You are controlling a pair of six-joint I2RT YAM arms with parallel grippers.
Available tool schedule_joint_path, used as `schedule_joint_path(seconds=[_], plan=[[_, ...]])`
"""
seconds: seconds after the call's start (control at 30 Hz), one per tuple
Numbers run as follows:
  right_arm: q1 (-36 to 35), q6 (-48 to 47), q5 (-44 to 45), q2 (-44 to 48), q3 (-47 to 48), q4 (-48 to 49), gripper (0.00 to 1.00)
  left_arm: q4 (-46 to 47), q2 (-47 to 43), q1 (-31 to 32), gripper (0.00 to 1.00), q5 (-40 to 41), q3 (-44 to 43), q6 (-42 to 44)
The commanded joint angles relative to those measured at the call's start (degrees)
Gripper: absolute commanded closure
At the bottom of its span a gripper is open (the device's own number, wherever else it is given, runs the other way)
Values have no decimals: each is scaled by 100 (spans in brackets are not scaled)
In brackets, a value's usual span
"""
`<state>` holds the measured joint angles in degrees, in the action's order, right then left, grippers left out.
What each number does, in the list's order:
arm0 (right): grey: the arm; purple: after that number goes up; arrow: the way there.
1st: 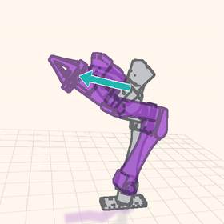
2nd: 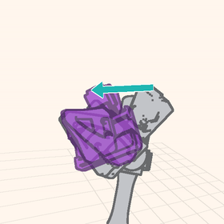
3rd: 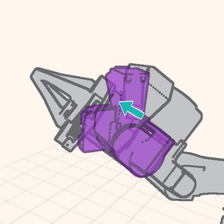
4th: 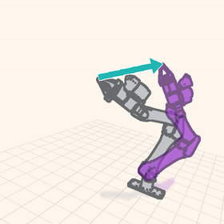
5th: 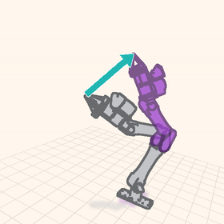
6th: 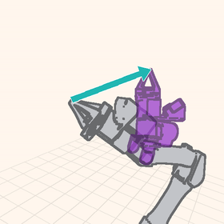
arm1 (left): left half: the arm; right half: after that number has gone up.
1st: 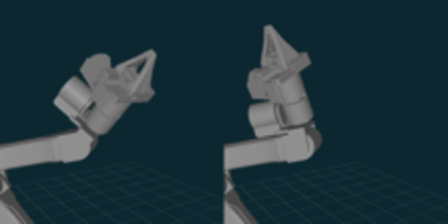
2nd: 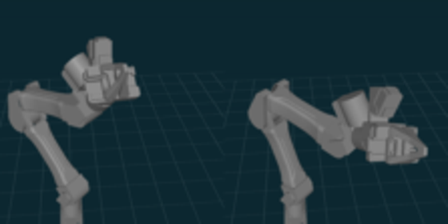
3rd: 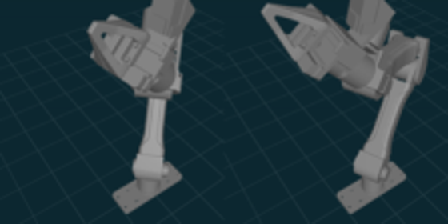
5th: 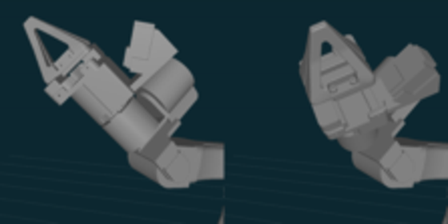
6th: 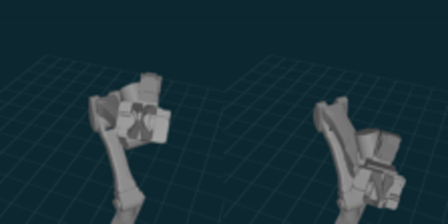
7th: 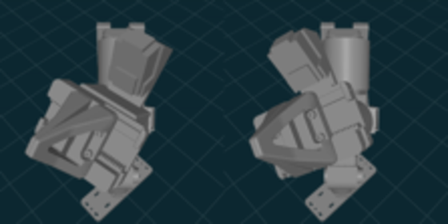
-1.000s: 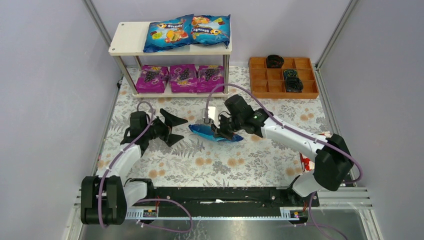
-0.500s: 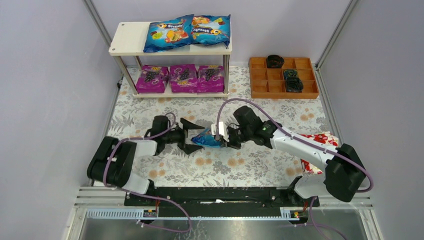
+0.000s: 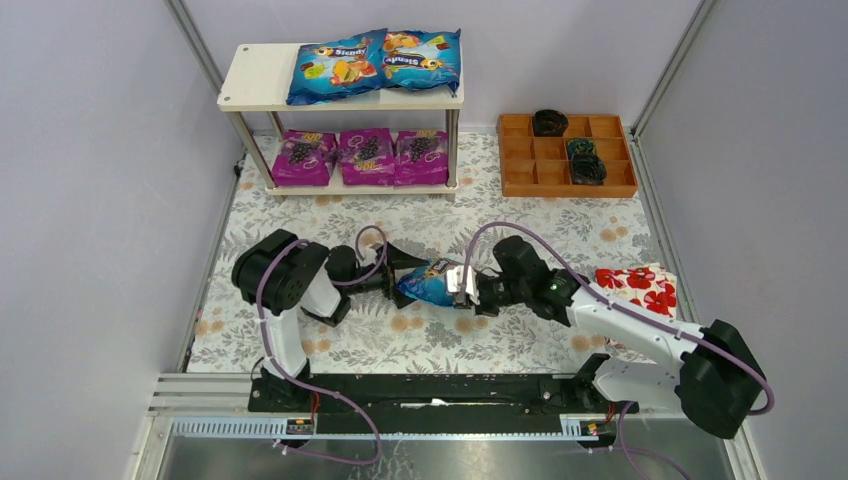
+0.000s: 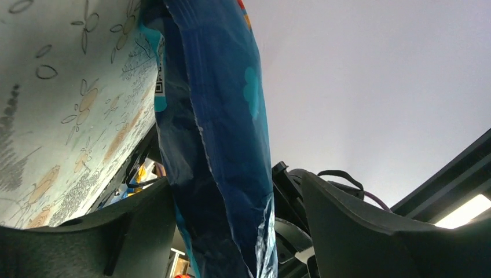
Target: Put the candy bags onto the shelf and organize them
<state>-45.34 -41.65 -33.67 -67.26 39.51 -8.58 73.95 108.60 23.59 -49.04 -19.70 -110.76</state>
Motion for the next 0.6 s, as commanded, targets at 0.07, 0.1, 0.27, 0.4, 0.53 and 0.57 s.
schedule_joint_path(seconds=[0.07,0.1,0.27,0.4,0.53,0.57], plan=[[69,77,-227,602,-720,1201,100,-215,214,436,24,266,37,121],[73,37,-195,651,-795,1230,100,-566,145,501,24,257,-50,332],[104,-80,-128,854,-971,1299,100,-3103,-525,572,22,443,-586,1953],[99,-124,-130,900,-1041,1374,100,-5186,-957,594,26,911,-1328,3306],[104,-56,-116,907,-988,1327,100,-5442,-999,594,45,985,-1610,3614],[102,-6,-128,912,-970,1313,100,-5452,-1003,594,50,983,-1631,3645]])
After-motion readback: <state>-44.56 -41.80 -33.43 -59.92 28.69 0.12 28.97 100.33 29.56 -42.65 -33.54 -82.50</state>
